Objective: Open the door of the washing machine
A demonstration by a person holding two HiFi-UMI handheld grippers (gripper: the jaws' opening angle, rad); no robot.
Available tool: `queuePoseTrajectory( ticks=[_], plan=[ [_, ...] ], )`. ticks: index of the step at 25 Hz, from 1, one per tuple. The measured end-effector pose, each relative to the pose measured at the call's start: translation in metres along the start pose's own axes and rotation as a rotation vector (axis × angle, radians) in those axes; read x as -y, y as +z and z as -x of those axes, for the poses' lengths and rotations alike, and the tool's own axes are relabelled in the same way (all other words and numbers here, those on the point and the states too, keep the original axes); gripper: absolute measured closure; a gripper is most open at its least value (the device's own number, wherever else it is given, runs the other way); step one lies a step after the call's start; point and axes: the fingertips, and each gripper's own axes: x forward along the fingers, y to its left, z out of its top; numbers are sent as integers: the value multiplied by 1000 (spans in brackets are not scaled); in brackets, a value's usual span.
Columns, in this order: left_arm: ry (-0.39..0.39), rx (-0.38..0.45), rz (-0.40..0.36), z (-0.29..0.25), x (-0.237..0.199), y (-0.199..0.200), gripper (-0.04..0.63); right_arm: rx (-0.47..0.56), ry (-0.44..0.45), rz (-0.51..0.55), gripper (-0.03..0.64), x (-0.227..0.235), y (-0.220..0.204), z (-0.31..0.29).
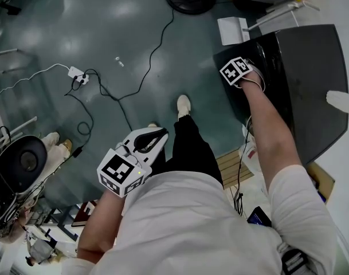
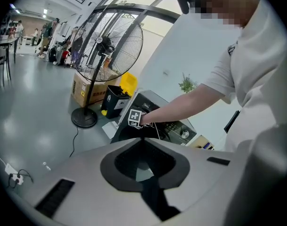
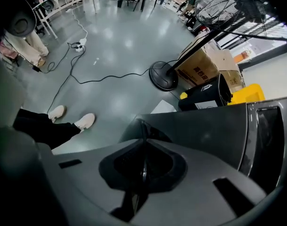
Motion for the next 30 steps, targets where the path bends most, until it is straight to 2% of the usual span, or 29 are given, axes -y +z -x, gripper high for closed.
queuePoseTrajectory(
  ticks=[8, 10, 12, 14, 16, 18, 20, 21, 26, 28, 30],
  plan=[
    [-4, 13, 0, 2, -2, 3, 574, 23, 80, -10, 611, -5, 3, 2],
    [-3, 14, 4, 1, -3, 3, 574, 13, 104, 24, 611, -14, 2, 3],
    [-1, 9, 6, 0, -2, 2, 574, -2, 79, 97, 612, -18, 0, 1],
    [-4, 6, -4, 2, -1, 5, 574, 34, 58, 89, 611, -8, 1, 2],
    [-10, 6, -14, 7, -4, 4, 574, 86, 96, 61, 609, -5, 5, 10],
    [-4, -1, 1, 11, -8, -4, 574, 100, 75, 119, 593, -9, 10, 16],
    [3, 0, 16, 10, -10, -7, 574, 81, 48, 133, 476, -10, 13, 15],
    [1, 4, 16, 9, -9, -6, 574, 60, 33, 125, 448, -8, 12, 14],
    [-26, 3, 7, 3, -1, -6, 574, -51, -105, 206, 426, 3, 2, 2],
    [-23, 2, 11, 2, -3, -6, 574, -120, -116, 260, 425, 1, -4, -7],
    [-19, 2, 22, 2, -6, -6, 574, -164, -96, 252, 442, -1, -9, -14]
  ],
)
